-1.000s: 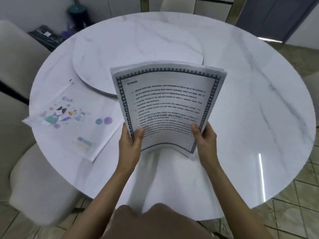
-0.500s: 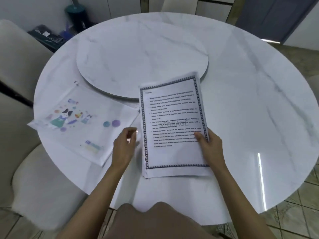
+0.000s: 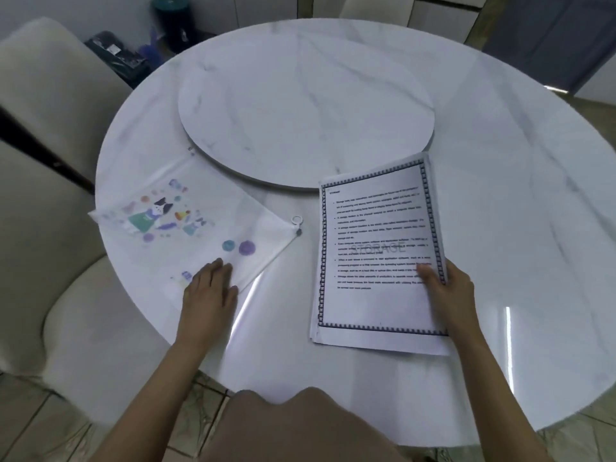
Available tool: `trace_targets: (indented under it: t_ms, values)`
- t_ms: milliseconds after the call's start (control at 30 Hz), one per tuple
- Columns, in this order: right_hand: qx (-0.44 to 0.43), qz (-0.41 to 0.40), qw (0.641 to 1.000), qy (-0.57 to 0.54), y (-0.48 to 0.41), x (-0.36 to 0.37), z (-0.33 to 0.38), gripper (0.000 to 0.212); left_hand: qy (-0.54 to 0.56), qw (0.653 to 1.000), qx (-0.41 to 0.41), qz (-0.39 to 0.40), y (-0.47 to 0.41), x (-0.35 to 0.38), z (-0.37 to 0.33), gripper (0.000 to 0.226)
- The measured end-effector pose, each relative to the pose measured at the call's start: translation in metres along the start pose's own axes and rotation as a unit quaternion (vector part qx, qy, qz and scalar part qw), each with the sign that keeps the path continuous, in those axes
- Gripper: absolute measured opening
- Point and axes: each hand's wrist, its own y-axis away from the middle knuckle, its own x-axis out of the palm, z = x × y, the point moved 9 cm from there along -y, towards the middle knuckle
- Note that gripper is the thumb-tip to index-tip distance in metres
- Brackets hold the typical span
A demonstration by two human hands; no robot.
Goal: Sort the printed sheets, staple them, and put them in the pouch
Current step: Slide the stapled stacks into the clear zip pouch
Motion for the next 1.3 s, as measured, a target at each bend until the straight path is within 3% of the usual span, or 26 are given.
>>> trace_targets:
  t_ms: [267,400,467,600,733,900,1067,1300]
  values:
    - [-0.026,0.017,0.999,0.043,-0.019,-0.004,0.026,0.023,0.017,0.994,0.045,0.094,0.030,-0.021,0.047,0.046]
    - [-0.027,0.028,0.998,0.051,-0.024,-0.004,0.029,0.016,0.055,0.989,0.042,0.131,0.047,-0.030,0.061,0.044]
    - [-0.027,0.034,0.998,0.055,-0.025,-0.003,0.030,0.019,0.081,0.990,0.021,0.111,0.048,-0.037,0.061,0.038]
    - [-0.038,0.038,0.997,0.062,-0.025,0.000,0.036,0.023,0.124,0.990,-0.060,-0.006,0.026,-0.054,0.045,0.024]
    - [-0.035,0.038,0.997,0.060,-0.021,0.002,0.037,0.023,0.161,0.979,-0.088,-0.094,-0.013,-0.052,0.007,0.029]
    - [-0.026,0.040,0.998,0.042,-0.018,0.004,0.036,0.023,0.137,0.981,-0.113,-0.084,-0.051,-0.014,-0.031,0.055]
    - [-0.021,0.053,0.998,0.038,-0.016,0.004,0.032,0.025,0.083,0.974,-0.206,-0.048,-0.059,0.020,-0.020,0.088]
    - [-0.025,0.075,0.996,0.035,-0.023,0.003,0.028,0.018,0.110,0.972,-0.199,-0.059,-0.050,0.018,-0.022,0.072]
